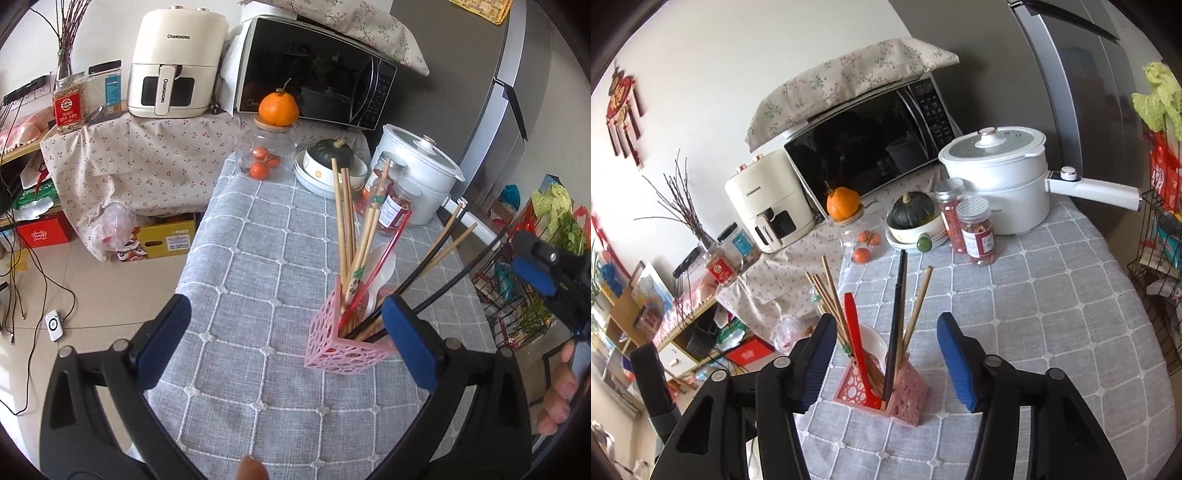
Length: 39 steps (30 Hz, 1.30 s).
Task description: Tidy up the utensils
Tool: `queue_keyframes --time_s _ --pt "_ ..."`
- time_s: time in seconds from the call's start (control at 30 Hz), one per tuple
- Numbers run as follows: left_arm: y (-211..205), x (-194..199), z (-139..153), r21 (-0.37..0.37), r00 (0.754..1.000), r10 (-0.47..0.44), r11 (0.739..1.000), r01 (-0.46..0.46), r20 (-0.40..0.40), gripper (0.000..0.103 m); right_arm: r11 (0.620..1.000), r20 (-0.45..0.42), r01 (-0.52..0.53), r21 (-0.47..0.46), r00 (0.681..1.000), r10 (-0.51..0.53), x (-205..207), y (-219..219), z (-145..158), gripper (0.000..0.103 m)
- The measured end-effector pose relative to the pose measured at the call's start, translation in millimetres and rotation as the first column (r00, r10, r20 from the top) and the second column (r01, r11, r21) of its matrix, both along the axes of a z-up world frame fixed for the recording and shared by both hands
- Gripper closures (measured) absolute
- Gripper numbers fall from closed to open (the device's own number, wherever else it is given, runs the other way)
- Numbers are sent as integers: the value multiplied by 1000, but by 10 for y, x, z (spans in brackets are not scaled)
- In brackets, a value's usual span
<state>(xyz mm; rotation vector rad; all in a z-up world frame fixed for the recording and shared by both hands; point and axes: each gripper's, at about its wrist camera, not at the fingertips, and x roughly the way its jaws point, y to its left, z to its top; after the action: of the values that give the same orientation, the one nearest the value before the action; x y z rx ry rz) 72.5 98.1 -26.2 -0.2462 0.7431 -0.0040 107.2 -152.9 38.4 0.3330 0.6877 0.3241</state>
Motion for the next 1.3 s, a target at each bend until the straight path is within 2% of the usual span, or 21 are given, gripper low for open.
queue_keyframes --time_s 0.23,0.33,0.4,0.6,0.7,0.83,1.1,1.3 --pt "-235 -196 122 76 999 -48 996 48 -5 0 991 39 77 -109 997 -73 -347 -307 121 20" --pt "-351 -322 188 87 996 -90 992 89 0 0 982 46 94 -163 995 -88 -522 -391 136 15" --pt "-408 -391 204 85 994 -109 990 109 -7 0 974 35 103 -200 995 -97 -621 -432 123 14" --pt "-564 -531 262 124 992 -124 984 126 -19 0 943 -4 106 -317 994 -113 -863 -485 45 0" --pt "-603 -568 287 127 991 -126 983 129 -33 0 913 -20 121 -389 990 -139 -979 -492 -6 0" --pt "-654 -601 297 152 993 -106 982 112 -44 0 893 -47 123 -432 986 -159 -1031 -489 -87 0" --pt "-777 -650 218 171 988 -127 975 140 -85 0 886 -84 103 -453 984 -157 -933 -390 -179 0" --pt "-802 -675 226 175 988 -132 974 145 -82 0 882 -87 95 -461 985 -152 -921 -343 -195 0"
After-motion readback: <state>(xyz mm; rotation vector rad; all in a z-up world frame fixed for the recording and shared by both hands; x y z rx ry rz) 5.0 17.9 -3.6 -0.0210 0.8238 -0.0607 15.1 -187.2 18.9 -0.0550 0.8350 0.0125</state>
